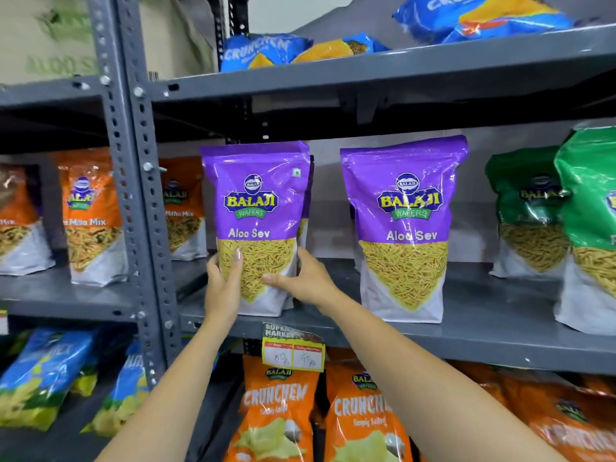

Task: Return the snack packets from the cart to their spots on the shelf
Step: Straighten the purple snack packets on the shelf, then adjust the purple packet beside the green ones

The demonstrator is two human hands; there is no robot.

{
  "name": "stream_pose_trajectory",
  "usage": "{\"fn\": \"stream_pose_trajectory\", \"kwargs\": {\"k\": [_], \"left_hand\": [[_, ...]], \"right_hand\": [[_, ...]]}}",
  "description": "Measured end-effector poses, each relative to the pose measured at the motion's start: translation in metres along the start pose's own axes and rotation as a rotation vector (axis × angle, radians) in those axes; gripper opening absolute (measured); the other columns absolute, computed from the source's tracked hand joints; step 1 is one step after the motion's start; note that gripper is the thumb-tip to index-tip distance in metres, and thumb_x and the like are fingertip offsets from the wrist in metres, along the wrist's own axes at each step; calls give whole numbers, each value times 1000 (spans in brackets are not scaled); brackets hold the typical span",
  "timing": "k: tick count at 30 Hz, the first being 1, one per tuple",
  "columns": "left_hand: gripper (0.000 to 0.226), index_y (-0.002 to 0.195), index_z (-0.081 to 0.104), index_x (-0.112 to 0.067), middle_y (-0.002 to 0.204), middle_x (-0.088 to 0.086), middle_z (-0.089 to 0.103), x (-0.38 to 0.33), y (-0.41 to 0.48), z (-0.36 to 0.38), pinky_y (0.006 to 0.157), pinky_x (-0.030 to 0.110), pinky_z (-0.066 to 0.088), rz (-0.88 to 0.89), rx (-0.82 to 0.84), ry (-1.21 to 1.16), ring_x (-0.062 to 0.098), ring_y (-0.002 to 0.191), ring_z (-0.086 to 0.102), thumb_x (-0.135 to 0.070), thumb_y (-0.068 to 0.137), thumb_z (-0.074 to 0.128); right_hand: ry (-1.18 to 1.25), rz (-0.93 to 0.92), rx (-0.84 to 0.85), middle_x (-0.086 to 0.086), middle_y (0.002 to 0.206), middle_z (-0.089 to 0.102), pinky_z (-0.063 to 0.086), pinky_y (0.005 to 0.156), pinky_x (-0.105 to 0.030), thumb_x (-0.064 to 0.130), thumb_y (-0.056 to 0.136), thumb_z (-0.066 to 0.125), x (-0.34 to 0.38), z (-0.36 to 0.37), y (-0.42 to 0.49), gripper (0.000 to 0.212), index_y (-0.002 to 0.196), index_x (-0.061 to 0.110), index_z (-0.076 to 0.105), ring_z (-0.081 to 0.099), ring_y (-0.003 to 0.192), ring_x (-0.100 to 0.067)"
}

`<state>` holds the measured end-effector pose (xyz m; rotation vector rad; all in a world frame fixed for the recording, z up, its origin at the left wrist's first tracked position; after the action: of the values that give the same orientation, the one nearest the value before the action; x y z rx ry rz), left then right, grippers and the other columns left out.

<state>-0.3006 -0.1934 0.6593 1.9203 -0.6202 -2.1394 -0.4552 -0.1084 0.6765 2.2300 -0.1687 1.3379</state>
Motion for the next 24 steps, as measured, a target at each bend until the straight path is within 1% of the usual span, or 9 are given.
{"fn": "stream_pose_trajectory", "kwargs": {"k": [7, 10, 12, 13, 15, 17, 19, 21, 24], "left_hand": [[59, 134, 33, -23, 116, -6, 56, -5, -5, 1, 82, 34, 42, 96, -18, 75, 16, 101, 57, -58, 88, 45], [55, 127, 39, -24, 119, -4, 58, -3, -2, -2, 88, 38, 46, 91, 6, 10, 16, 106, 58, -58, 85, 50], [46, 118, 45, -22, 119, 0, 57, -4, 2, -14, 98, 44, 46, 116, -61, -52, 18, 110, 56, -54, 84, 52], [49, 117, 47, -18, 121, 5, 56, -5, 0, -23, 102, 48, 43, 142, -144, -50, 21, 112, 55, -53, 83, 51], [58, 122, 50, -11, 128, 14, 53, -15, -16, -38, 105, 48, 40, 231, -354, -11, 29, 119, 51, -52, 81, 50], [47, 121, 51, -11, 124, 11, 52, -40, -57, -29, 99, 50, 43, 395, -500, -29, 33, 117, 51, -41, 85, 51], [39, 120, 48, -13, 121, 4, 51, -75, -107, 20, 98, 49, 42, 538, -384, -99, 30, 116, 50, -28, 85, 51], [39, 120, 46, -16, 122, 2, 51, -103, -155, 94, 97, 44, 43, 602, -95, -160, 23, 116, 51, -22, 82, 54], [51, 129, 38, -22, 130, -5, 48, -123, -221, 217, 105, 33, 39, 588, 332, -56, 10, 124, 46, -24, 84, 62]], "right_hand": [[116, -6, 37, 4, 131, 63, 48, 104, -41, 36, 69, 85, -6, 2, 1, 67, 128, 27, 54, 58, 122, -16], [36, 9, 49, 1, 143, 54, 46, 106, -43, 56, 64, 80, -2, 2, -6, 105, 149, 28, 25, 51, 131, -21], [-57, -59, 5, -1, 140, 56, 47, 104, -42, 63, 65, 75, 14, -13, -23, 114, 153, 31, 10, 54, 128, -19], [-86, -140, -59, 0, 131, 61, 49, 101, -40, 59, 70, 73, 27, -27, -38, 105, 152, 30, 14, 58, 121, -16], [-111, -357, -237, 7, 110, 68, 55, 89, -36, 50, 78, 69, 58, -67, -85, 73, 142, 32, 37, 66, 103, -9], [-142, -556, -460, 7, 98, 71, 56, 81, -32, 38, 83, 66, 80, -121, -142, 46, 126, 25, 56, 68, 92, -8], [-173, -696, -702, 3, 94, 70, 53, 79, -30, 20, 87, 65, 81, -188, -194, 28, 114, 18, 61, 67, 88, -10], [-237, -724, -955, -6, 97, 66, 52, 79, -33, 10, 89, 61, 64, -263, -235, 25, 111, 19, 59, 64, 91, -18], [-366, -519, -1281, -15, 113, 54, 46, 91, -30, 20, 85, 63, 9, -375, -267, 39, 123, 11, 54, 56, 108, -33]]}}
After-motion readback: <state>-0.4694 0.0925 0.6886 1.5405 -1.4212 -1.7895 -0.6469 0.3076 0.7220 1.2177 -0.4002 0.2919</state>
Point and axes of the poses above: each hand's wrist, its own y-axis towards the middle knuckle, its own z-axis out of the palm, x = y × z, the point moved 8 cm from there along y, towards the middle knuckle
